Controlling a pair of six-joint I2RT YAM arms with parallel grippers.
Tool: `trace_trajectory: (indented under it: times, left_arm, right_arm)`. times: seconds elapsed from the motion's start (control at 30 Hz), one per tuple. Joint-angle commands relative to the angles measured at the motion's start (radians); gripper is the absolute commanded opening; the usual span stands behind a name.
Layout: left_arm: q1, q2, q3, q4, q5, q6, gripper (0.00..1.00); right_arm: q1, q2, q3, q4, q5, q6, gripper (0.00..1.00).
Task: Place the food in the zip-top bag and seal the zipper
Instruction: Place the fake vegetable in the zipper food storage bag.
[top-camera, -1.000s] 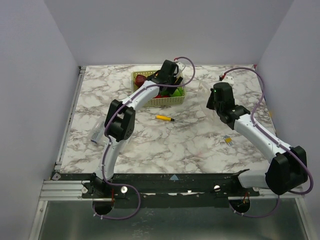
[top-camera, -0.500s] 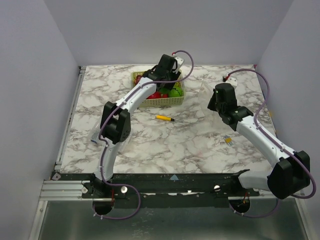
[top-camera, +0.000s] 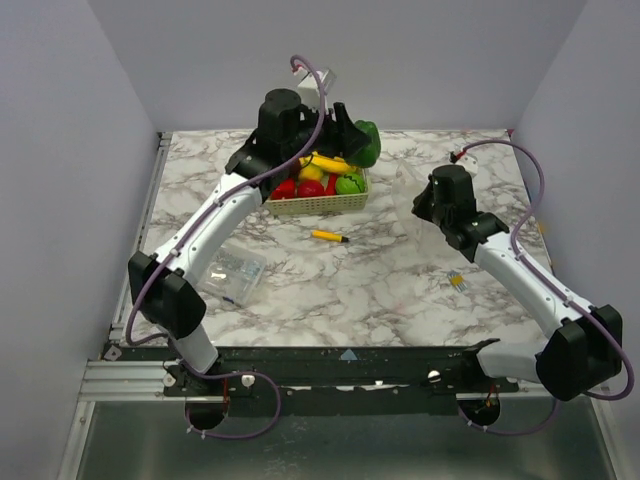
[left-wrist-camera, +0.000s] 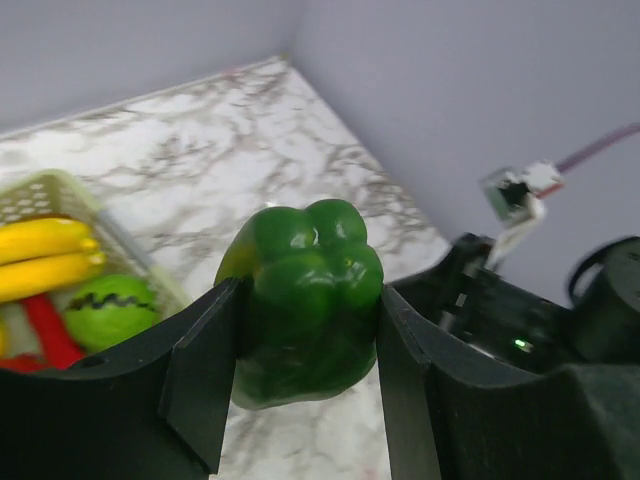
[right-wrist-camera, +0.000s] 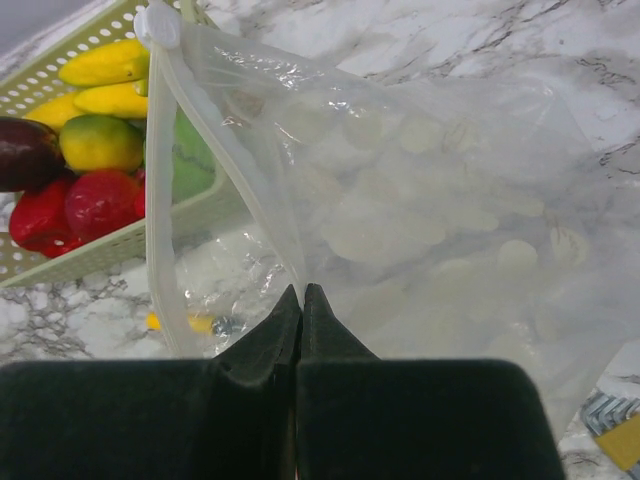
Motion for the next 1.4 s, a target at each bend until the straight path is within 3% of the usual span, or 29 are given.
trace_trajectory:
  times: [0.0, 0.23, 0.33, 0.67, 1.0, 1.27, 1.37]
  left_arm:
    - [0.020, -0.072, -0.297, 0.537, 0.319, -0.434, 0.01]
    - [0.015, 0.012, -0.461, 1.066, 0.445, -0.826, 0.00]
    - [0.001, 0.032, -0.467, 1.138, 0.444, -0.867, 0.00]
    - [-0.039, 0.021, -0.460, 1.082, 0.409, -0.803, 0.00]
    - [-0.044, 0.163, -0.323, 0.947, 0.419, -0.749, 0.00]
    - [-0.040, 0.143, -0.358, 0.718, 0.351, -0.555, 0.00]
    - [-0.040, 0.126, -0.337, 0.560, 0.299, -0.453, 0.00]
  right_arm:
    - [-0.008, -0.052, 0.002, 0.021, -0.040, 0.061, 0.01]
    - [-0.007, -0.114, -0.011, 0.010, -0.014, 0.067, 0.01]
    - [-0.008, -0.122, -0.020, 0.010, -0.025, 0.070, 0.01]
    - [-0.008, -0.126, -0.028, 0.020, -0.061, 0.097, 0.01]
    - [-0.008, -0.169, -0.039, 0.039, -0.078, 0.151, 0.01]
    - [-0.008, -0.229, -0.070, 0.079, -0.047, 0.185, 0.01]
    - [-0.007, -0.233, -0.082, 0.098, -0.046, 0.184, 0.01]
